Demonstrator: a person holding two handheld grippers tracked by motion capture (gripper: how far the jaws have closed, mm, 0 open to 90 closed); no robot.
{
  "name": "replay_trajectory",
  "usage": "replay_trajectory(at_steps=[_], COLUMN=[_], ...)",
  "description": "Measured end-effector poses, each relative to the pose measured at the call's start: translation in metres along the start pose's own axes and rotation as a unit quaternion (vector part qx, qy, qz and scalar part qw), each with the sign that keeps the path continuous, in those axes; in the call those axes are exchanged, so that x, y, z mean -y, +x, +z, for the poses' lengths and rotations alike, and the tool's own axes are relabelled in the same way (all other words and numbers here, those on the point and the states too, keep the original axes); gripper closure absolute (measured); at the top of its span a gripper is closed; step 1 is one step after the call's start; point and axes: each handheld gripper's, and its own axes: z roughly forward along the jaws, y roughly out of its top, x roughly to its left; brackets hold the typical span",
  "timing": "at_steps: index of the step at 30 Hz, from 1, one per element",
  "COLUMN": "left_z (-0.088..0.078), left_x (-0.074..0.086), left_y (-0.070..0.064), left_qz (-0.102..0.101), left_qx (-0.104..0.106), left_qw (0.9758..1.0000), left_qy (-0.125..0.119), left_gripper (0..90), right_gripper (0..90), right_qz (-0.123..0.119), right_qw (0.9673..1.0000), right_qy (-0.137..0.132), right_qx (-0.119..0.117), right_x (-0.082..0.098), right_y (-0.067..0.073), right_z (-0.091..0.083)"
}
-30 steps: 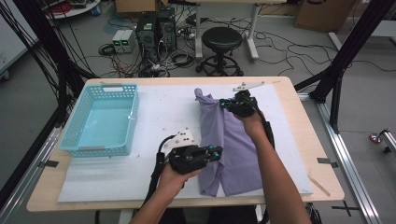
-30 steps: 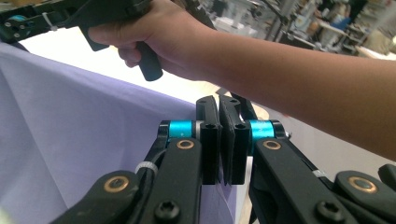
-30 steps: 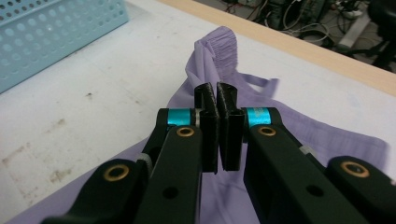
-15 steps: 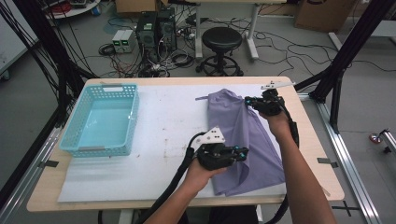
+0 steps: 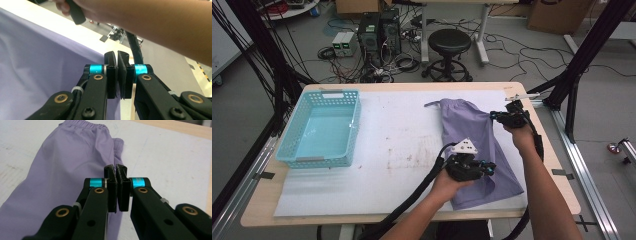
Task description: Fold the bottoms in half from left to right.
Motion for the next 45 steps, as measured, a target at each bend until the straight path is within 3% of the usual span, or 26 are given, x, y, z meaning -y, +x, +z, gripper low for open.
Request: replay_trajectory(at_steps=[5, 6, 7, 9, 10, 11, 13, 16, 21, 26, 29, 33, 34, 35, 37, 40, 43, 44, 45], left_z=[0.009, 0.009, 0.008, 0.002, -0.007, -0.007, -0.019, -0.040, -0.072, -0.098, -0.113, -0.135, -0.146, -0.146, -0.156, -0.170, -0.180, -0.183, -0.186], left_x=[0.005, 0.006, 0.007, 0.011, 0.016, 0.016, 0.021, 0.028, 0.037, 0.043, 0.046, 0.047, 0.048, 0.048, 0.051, 0.059, 0.071, 0.074, 0.079], left_y=[0.002, 0.003, 0.004, 0.008, 0.014, 0.014, 0.022, 0.034, 0.051, 0.060, 0.065, 0.065, 0.065, 0.065, 0.065, 0.067, 0.067, 0.067, 0.066], left_qz=[0.008, 0.008, 0.009, 0.015, 0.016, 0.016, 0.014, 0.008, -0.006, -0.003, 0.005, 0.014, 0.013, 0.013, 0.013, 0.011, -0.009, -0.010, -0.009], left_qx=[-0.016, -0.025, -0.036, -0.060, -0.085, -0.085, -0.110, -0.144, -0.181, -0.199, -0.207, -0.216, -0.217, -0.217, -0.222, -0.220, -0.216, -0.216, -0.220], left_qw=[0.9996, 0.9993, 0.9988, 0.9974, 0.9956, 0.9956, 0.9932, 0.9892, 0.9835, 0.9800, 0.9782, 0.9757, 0.9751, 0.9751, 0.9739, 0.9742, 0.9740, 0.9741, 0.9733], left_qy=[0.021, 0.026, 0.032, 0.038, 0.037, 0.037, 0.036, 0.025, 0.012, -0.004, -0.009, -0.033, -0.045, -0.045, -0.046, -0.050, -0.066, -0.066, -0.066], left_gripper=[82.2, 80.0, 70.5, 67.3, 58.7, 56.0, 54.3, 53.2, 51.0, 50.9, 50.3, 43.3, 37.9, 32.8, 25.3, 25.3, 25.7, 26.5, 26.5], right_gripper=[88.6, 88.6, 87.8, 86.5, 75.2, 75.2, 68.4, 66.1, 63.7, 63.7, 59.3, 49.2, 40.8, 40.8, 32.5, 28.8, 29.4, 42.0, 42.0], right_qz=[0.002, -0.001, -0.003, -0.001, 0.009, 0.009, 0.020, 0.023, 0.015, -0.001, -0.004, 0.001, 0.003, 0.003, -0.011, -0.023, -0.055, -0.050, -0.050], right_qw=[0.9996, 0.9996, 0.9992, 0.9992, 0.9992, 0.9992, 0.9992, 0.9990, 0.9993, 0.9993, 0.9991, 0.9990, 0.9990, 0.9990, 0.9990, 0.9991, 0.9980, 0.9982, 0.9982], right_qy=[0.023, 0.019, 0.027, 0.027, 0.021, 0.021, 0.002, -0.006, -0.022, -0.034, -0.041, -0.046, -0.045, -0.045, -0.042, -0.035, -0.029, -0.031, -0.031], right_qx=[0.016, 0.019, 0.030, 0.031, 0.032, 0.032, 0.035, 0.039, 0.028, 0.013, 0.007, -0.003, -0.007, -0.007, -0.006, -0.006, -0.010, -0.013, -0.013], right_x=[0.004, 0.005, 0.009, 0.011, 0.015, 0.015, 0.019, 0.021, 0.031, 0.053, 0.072, 0.092, 0.101, 0.101, 0.115, 0.123, 0.129, 0.132, 0.132], right_y=[-0.001, 0.000, 0.001, 0.000, -0.002, -0.002, -0.006, -0.007, -0.002, 0.015, 0.026, 0.039, 0.047, 0.047, 0.061, 0.071, 0.083, 0.086, 0.086], right_z=[0.007, 0.008, 0.011, 0.011, 0.008, 0.008, -0.002, -0.010, -0.027, -0.044, -0.050, -0.053, -0.054, -0.054, -0.054, -0.054, -0.055, -0.056, -0.056])
